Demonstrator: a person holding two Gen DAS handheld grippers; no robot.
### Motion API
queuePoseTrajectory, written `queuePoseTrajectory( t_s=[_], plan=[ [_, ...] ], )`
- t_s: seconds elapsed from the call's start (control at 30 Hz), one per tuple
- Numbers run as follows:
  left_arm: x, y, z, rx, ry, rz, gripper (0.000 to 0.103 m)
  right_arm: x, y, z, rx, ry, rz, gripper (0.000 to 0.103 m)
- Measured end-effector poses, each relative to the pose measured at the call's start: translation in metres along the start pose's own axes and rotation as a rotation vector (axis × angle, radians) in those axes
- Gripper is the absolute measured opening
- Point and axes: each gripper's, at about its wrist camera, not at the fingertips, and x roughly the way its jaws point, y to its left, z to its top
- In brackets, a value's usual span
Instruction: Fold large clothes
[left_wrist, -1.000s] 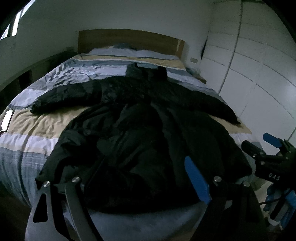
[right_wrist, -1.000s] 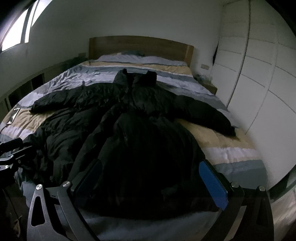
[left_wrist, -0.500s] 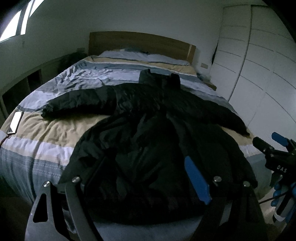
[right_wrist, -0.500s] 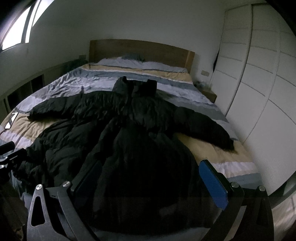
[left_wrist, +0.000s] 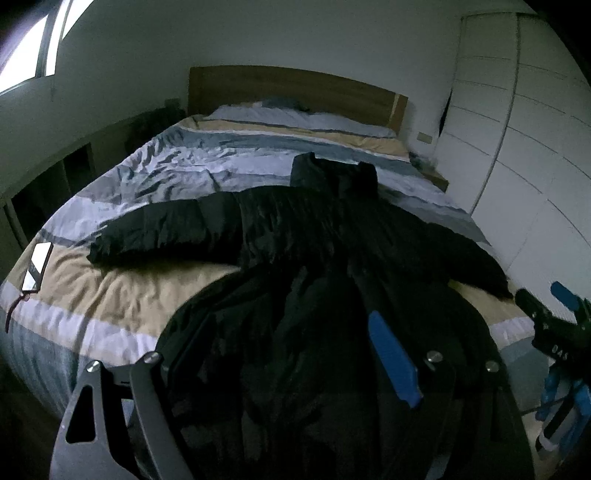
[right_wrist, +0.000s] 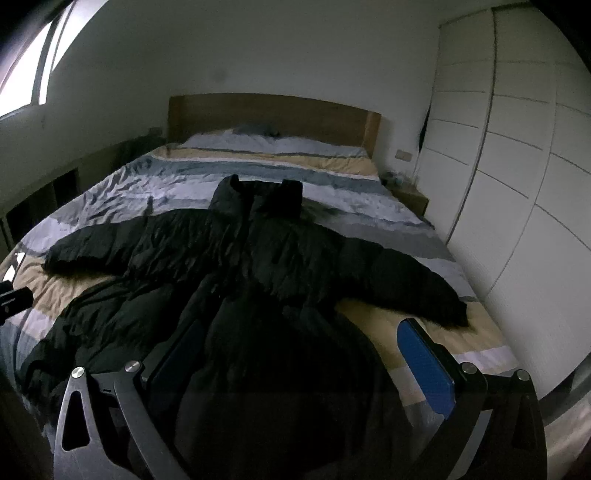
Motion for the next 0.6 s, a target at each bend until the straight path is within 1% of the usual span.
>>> queuePoseTrajectory(
  t_s=[0.13, 0.27, 0.4, 0.6],
  plan=[
    [0.014, 0.003, 0.019, 0.002, -0.01, 0.032, 0.085, 0.014, -0.006, 0.002, 0.011, 0.011, -0.012, 0.103],
    [0.033, 0.014, 0.034, -0.003, -0.013, 0.07, 0.085, 0.028, -0.016, 0.004, 0.025, 0.022, -0.04, 0.103],
    [0.053, 0.033, 0.049, -0.016, -0.014, 0.123, 0.085, 0.04, -0.024, 0.006, 0.045, 0.036, -0.066, 0.103],
    [0.081, 0.065, 0.063, -0.036, -0.009, 0.168, 0.085, 0.06, -0.026, 0.005, 0.053, 0.063, -0.088, 0.103]
  ],
)
